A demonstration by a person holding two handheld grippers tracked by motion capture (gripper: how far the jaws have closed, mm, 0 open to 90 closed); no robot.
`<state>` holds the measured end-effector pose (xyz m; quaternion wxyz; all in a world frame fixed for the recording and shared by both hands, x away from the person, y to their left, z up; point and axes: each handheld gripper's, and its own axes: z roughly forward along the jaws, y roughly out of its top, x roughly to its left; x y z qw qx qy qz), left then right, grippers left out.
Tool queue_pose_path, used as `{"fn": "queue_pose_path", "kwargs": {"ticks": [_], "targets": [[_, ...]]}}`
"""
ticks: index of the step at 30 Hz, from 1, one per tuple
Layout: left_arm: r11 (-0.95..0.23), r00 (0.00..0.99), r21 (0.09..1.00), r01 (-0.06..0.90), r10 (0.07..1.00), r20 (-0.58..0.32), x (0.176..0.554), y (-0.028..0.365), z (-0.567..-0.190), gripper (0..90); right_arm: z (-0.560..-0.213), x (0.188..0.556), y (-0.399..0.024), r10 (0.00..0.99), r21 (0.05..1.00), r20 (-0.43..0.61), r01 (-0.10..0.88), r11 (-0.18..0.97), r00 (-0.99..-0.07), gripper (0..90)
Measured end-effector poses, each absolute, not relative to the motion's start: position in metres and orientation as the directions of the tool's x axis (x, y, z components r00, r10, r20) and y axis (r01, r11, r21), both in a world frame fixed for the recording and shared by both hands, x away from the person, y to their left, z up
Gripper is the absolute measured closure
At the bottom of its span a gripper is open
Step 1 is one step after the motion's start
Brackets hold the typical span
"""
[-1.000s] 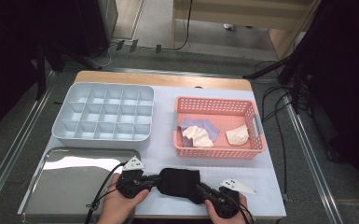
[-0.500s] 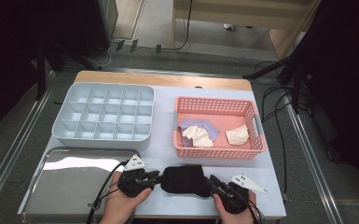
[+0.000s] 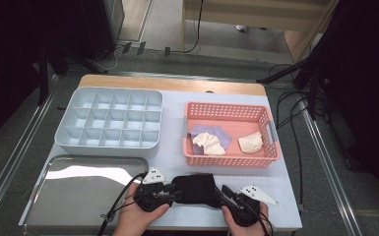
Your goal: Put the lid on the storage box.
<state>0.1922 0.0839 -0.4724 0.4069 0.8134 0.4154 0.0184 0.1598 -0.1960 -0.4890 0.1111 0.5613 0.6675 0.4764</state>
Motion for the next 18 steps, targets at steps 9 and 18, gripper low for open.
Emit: {"fn": "queue_pose_path", "kwargs": {"ticks": [9,18], "targets": [[-0.341,0.668,0.677,0.652,0.681,-0.3,0.192,0.079,-0.471,85.9,-0.5,0.166,-0.196,0.836,0.715,0.435,0.692,-0.095,-0.335,74.2],[-0.32,0.667,0.729,0.605,0.704,-0.245,0.191,0.082,-0.465,86.5,-0.5,0.167,-0.194,0.843,0.725,0.415,0.684,-0.08,-0.342,75.1]]}}
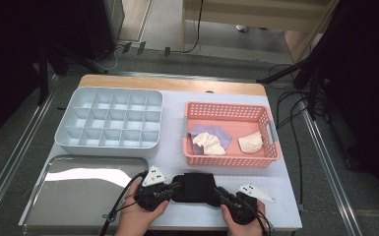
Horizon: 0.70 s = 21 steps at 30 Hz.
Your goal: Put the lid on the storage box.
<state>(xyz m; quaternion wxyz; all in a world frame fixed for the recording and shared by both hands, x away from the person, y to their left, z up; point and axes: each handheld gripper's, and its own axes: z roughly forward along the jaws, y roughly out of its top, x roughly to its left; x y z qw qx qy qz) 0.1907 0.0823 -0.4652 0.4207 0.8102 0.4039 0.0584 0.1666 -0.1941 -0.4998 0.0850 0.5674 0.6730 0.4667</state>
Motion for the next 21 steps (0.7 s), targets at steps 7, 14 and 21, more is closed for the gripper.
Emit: {"fn": "queue_pose_path", "kwargs": {"ticks": [7,14,21], "targets": [[-0.291,0.625,0.701,0.65,0.731,-0.276,0.194,0.083,-0.467,76.9,-0.498,0.165,-0.194,0.853,0.734,0.402,0.674,-0.082,-0.334,66.8],[-0.277,0.651,0.735,0.619,0.704,-0.282,0.186,0.08,-0.45,80.0,-0.491,0.161,-0.196,0.854,0.754,0.394,0.65,-0.09,-0.339,72.1],[-0.347,0.672,0.676,0.65,0.678,-0.299,0.189,0.066,-0.465,66.3,-0.494,0.162,-0.195,0.853,0.746,0.393,0.661,-0.078,-0.343,71.1]]}}
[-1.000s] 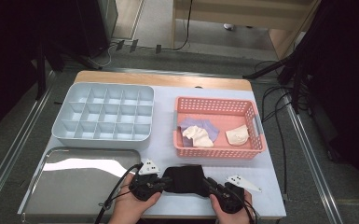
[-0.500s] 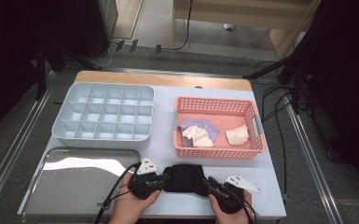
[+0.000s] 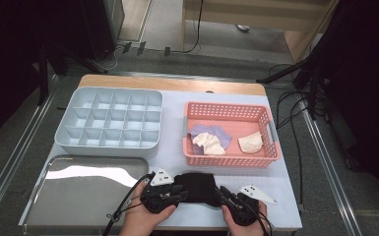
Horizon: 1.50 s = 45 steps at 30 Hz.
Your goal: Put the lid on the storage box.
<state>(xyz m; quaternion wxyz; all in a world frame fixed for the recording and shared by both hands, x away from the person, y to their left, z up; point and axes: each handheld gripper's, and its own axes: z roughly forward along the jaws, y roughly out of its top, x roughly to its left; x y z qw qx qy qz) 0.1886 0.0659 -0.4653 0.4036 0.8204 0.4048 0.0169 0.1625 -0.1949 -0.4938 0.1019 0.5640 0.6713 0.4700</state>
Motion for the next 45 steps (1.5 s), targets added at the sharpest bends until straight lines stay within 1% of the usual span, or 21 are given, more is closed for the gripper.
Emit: {"fn": "queue_pose_path", "kwargs": {"ticks": [6,7,10,11,12,13,14,16,17,18,23,28,30,33,40,43,45], "targets": [[-0.328,0.651,0.67,0.666,0.694,-0.307,0.19,0.065,-0.466,55.5,-0.495,0.162,-0.196,0.856,0.736,0.399,0.672,-0.085,-0.329,69.8],[-0.341,0.656,0.668,0.661,0.695,-0.294,0.189,0.063,-0.467,53.6,-0.495,0.162,-0.196,0.858,0.738,0.393,0.67,-0.079,-0.332,69.9],[-0.362,0.664,0.671,0.647,0.699,-0.264,0.187,0.058,-0.468,53.4,-0.497,0.163,-0.194,0.859,0.735,0.388,0.675,-0.069,-0.335,69.8],[-0.362,0.665,0.673,0.645,0.7,-0.26,0.187,0.057,-0.468,55.0,-0.498,0.163,-0.192,0.858,0.732,0.39,0.678,-0.069,-0.334,69.8],[-0.365,0.668,0.676,0.64,0.7,-0.255,0.187,0.057,-0.469,58.7,-0.498,0.163,-0.191,0.86,0.732,0.387,0.678,-0.067,-0.333,69.9],[-0.368,0.67,0.679,0.635,0.7,-0.247,0.187,0.058,-0.469,62.8,-0.498,0.163,-0.19,0.86,0.732,0.386,0.678,-0.066,-0.334,69.8],[-0.375,0.674,0.683,0.626,0.701,-0.233,0.187,0.057,-0.47,68.7,-0.498,0.163,-0.19,0.861,0.731,0.385,0.679,-0.064,-0.334,69.8],[-0.386,0.689,0.684,0.619,0.685,-0.237,0.187,0.058,-0.472,80.5,-0.498,0.163,-0.19,0.859,0.731,0.387,0.679,-0.064,-0.336,69.8],[-0.384,0.69,0.686,0.618,0.683,-0.239,0.187,0.058,-0.472,84.4,-0.498,0.163,-0.19,0.858,0.733,0.387,0.677,-0.064,-0.338,69.8],[-0.379,0.691,0.692,0.615,0.682,-0.24,0.187,0.058,-0.471,86.4,-0.498,0.163,-0.191,0.857,0.731,0.391,0.679,-0.067,-0.335,69.8],[-0.356,0.7,0.713,0.605,0.664,-0.262,0.185,0.067,-0.461,87.7,-0.498,0.163,-0.192,0.856,0.733,0.394,0.676,-0.072,-0.336,68.0],[-0.343,0.699,0.725,0.598,0.665,-0.263,0.183,0.078,-0.452,87.6,-0.495,0.161,-0.195,0.852,0.739,0.402,0.668,-0.087,-0.334,61.5],[-0.333,0.694,0.726,0.601,0.668,-0.268,0.183,0.084,-0.451,87.5,-0.492,0.158,-0.197,0.85,0.751,0.409,0.652,-0.107,-0.332,59.2],[-0.326,0.687,0.72,0.613,0.67,-0.281,0.183,0.088,-0.452,87.4,-0.485,0.153,-0.201,0.848,0.774,0.416,0.617,-0.14,-0.33,58.4],[-0.287,0.669,0.717,0.636,0.668,-0.326,0.188,0.093,-0.45,86.9,-0.484,0.144,-0.198,0.832,0.762,0.422,0.638,-0.11,-0.361,58.8],[-0.282,0.667,0.716,0.639,0.668,-0.331,0.19,0.092,-0.451,86.8,-0.484,0.138,-0.195,0.815,0.761,0.425,0.643,-0.086,-0.394,57.1],[-0.269,0.661,0.715,0.645,0.667,-0.345,0.191,0.09,-0.452,86.7,-0.486,0.133,-0.193,0.819,0.755,0.411,0.653,-0.059,-0.401,53.9]]}}
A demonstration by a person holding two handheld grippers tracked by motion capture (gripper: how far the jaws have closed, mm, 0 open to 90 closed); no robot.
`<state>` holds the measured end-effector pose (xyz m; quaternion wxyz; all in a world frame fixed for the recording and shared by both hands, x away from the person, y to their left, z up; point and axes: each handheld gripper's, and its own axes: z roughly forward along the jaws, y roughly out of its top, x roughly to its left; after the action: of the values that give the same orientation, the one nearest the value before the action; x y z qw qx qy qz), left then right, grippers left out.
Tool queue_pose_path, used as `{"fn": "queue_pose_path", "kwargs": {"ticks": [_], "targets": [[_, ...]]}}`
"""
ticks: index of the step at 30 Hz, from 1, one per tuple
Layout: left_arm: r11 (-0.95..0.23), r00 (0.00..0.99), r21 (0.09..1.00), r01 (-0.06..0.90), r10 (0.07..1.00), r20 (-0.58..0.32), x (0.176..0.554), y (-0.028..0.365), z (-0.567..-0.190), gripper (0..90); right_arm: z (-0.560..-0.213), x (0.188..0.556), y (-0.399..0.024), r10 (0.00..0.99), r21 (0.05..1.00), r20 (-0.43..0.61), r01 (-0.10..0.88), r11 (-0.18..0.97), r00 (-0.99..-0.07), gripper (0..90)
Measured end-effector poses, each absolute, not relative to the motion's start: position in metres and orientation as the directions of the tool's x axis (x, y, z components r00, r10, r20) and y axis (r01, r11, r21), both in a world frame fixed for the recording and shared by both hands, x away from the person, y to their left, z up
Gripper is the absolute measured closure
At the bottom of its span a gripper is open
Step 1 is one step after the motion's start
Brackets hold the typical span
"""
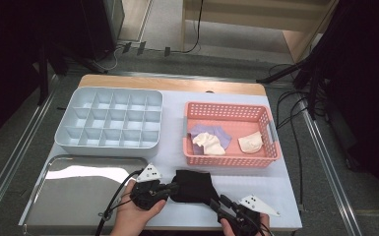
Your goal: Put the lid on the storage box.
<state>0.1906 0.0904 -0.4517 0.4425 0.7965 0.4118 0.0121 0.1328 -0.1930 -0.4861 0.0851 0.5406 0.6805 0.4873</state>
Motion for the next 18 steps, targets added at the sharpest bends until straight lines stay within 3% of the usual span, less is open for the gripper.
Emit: {"fn": "queue_pose_path", "kwargs": {"ticks": [5,9,13,15,18], "targets": [[-0.256,0.663,0.715,0.651,0.65,-0.371,0.191,0.089,-0.449,86.6,-0.491,0.133,-0.187,0.871,0.761,0.309,0.649,0.016,-0.383,51.2],[-0.239,0.657,0.71,0.662,0.641,-0.397,0.192,0.09,-0.448,86.7,-0.495,0.135,-0.186,0.886,0.763,0.268,0.645,0.044,-0.377,63.7],[-0.248,0.661,0.703,0.667,0.633,-0.404,0.192,0.088,-0.45,86.7,-0.494,0.138,-0.188,0.891,0.767,0.289,0.641,0.003,-0.35,77.2],[-0.26,0.665,0.698,0.668,0.629,-0.403,0.192,0.087,-0.451,86.8,-0.491,0.141,-0.188,0.896,0.78,0.283,0.625,-0.008,-0.342,77.3],[-0.267,0.665,0.689,0.674,0.625,-0.409,0.19,0.087,-0.454,86.7,-0.49,0.143,-0.191,0.89,0.786,0.296,0.618,-0.021,-0.346,68.4]]}}
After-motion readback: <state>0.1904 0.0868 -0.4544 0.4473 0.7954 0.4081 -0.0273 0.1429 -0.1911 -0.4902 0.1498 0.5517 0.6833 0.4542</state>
